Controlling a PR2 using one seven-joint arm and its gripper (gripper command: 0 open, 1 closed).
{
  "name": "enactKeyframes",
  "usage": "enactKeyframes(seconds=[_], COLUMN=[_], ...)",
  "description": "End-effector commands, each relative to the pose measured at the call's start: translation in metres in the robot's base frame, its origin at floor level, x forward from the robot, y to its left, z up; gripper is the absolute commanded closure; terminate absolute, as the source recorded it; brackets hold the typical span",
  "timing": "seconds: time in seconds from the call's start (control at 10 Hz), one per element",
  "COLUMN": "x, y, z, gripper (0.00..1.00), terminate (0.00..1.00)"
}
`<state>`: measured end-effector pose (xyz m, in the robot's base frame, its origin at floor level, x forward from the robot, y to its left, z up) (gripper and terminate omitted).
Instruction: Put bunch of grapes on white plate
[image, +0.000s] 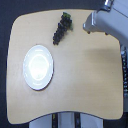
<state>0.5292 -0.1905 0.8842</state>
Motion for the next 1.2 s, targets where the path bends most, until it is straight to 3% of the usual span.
enactKeyframes(seconds=[0.0,0.4,0.6,0.8,1.1], x=[0.078,0.100,0.096,0.078,0.076], y=[0.106,0.184,0.196,0.205,0.195], z=[-0.039,-0.085,-0.107,-0.133,-0.153], gripper=[0.00,0.00,0.00,0.00,0.00], terminate=[0.00,0.00,0.00,0.00,0.00])
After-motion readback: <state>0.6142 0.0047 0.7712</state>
